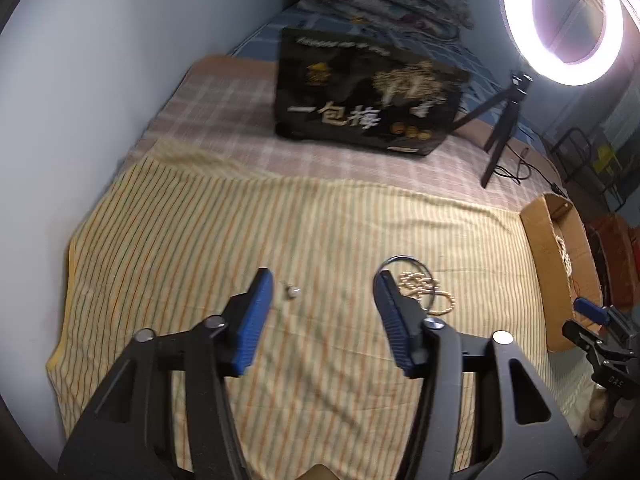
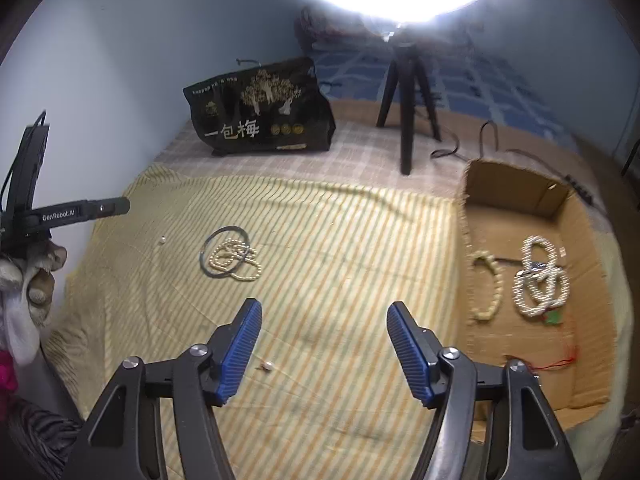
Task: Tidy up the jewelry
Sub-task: 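Move left tool toward pearl stud earring while right tool approaches blue bangle, then close left tool on pearl earring while right tool grips blue bangle with pearls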
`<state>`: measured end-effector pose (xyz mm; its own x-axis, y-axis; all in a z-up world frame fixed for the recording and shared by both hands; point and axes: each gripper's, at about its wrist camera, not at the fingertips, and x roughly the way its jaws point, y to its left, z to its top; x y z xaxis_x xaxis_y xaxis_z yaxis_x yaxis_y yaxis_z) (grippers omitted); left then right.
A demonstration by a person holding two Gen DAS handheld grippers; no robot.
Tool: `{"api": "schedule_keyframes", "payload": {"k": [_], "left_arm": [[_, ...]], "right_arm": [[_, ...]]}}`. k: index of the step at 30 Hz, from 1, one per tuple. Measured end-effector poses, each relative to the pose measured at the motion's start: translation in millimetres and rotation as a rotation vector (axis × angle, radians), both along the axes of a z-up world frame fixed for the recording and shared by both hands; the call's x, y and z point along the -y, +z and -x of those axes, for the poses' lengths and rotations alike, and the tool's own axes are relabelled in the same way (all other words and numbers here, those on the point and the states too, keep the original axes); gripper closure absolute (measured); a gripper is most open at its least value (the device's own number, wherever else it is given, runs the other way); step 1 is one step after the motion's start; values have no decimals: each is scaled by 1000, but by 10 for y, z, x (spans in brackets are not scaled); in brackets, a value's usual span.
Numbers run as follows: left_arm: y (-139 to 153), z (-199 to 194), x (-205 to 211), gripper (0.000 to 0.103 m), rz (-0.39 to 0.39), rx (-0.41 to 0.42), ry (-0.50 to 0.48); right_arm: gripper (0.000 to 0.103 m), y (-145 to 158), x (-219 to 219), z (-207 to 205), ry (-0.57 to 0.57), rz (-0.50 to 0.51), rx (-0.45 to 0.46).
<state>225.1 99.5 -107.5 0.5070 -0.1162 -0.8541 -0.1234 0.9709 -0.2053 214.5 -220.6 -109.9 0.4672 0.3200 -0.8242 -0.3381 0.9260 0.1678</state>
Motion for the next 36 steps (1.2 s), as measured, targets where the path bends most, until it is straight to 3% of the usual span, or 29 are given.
{"api": "schedule_keyframes", "payload": {"k": [7, 12, 23, 27, 36], "left_arm": [[-323, -46, -314, 68, 76, -75, 57], [-521, -77, -275, 76, 93, -123, 38], [-638, -170, -182, 77, 129, -148, 23], [-704, -244, -191, 82, 151, -167, 35], [-806, -370, -146, 83, 127, -194, 42]], "right_arm": [[55, -98, -214, -207, 21, -55, -68], [65, -129, -421, -393, 56, -98, -98], [77, -418, -860, -828, 106, -142, -166], [79, -530, -964, -890, 119, -133, -177], [85, -712, -1099, -1021, 131, -143, -189]]}}
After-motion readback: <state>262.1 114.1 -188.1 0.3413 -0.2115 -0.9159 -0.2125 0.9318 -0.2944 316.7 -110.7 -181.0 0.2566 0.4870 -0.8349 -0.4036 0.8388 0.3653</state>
